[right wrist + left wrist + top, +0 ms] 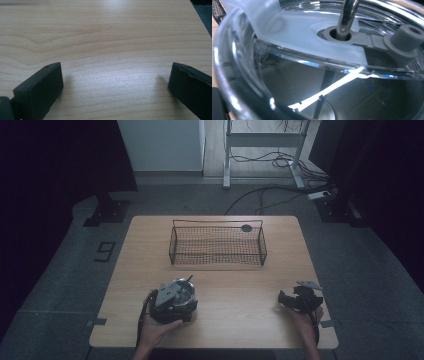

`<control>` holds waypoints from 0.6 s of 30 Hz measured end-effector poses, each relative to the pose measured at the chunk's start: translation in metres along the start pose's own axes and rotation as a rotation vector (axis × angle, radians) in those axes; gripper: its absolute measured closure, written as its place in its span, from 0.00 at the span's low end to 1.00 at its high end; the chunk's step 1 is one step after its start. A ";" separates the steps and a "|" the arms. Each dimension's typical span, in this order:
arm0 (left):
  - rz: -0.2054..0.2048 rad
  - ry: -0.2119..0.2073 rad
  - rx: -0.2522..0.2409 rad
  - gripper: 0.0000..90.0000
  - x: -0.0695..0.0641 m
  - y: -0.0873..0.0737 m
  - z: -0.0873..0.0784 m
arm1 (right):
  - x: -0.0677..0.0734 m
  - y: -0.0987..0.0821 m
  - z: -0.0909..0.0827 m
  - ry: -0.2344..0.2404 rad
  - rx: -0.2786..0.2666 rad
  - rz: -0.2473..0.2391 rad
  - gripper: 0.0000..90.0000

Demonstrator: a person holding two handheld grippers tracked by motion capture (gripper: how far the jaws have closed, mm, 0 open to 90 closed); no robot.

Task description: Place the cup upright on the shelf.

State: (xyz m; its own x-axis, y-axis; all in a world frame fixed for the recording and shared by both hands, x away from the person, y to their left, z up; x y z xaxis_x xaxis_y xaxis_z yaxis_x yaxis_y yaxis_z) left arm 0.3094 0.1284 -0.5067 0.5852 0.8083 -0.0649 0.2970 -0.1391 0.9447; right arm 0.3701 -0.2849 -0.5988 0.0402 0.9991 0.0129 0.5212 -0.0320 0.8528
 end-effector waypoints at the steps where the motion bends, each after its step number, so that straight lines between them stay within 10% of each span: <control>1: 0.004 -0.003 -0.003 0.02 0.000 0.000 0.000 | 0.000 0.000 0.000 0.000 0.000 0.000 0.00; 18: 0.002 0.016 -0.007 0.04 0.000 0.000 -0.001 | 0.000 0.000 0.000 0.000 0.000 0.000 0.00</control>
State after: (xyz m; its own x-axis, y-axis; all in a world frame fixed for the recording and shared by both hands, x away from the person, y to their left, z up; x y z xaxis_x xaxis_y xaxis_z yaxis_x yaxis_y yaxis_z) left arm 0.3085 0.1287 -0.5065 0.5735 0.8171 -0.0583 0.2904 -0.1363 0.9472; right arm 0.3702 -0.2849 -0.5987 0.0403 0.9991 0.0130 0.5209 -0.0321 0.8530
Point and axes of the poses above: each handheld gripper's, and its own axes: z roughly forward along the jaws, y roughly out of its top, x roughly to its left, the point moved 6 cm from there along z, roughly forward along the jaws, and after that the axes turned 13 degrees about -x, right-handed, at the moved point
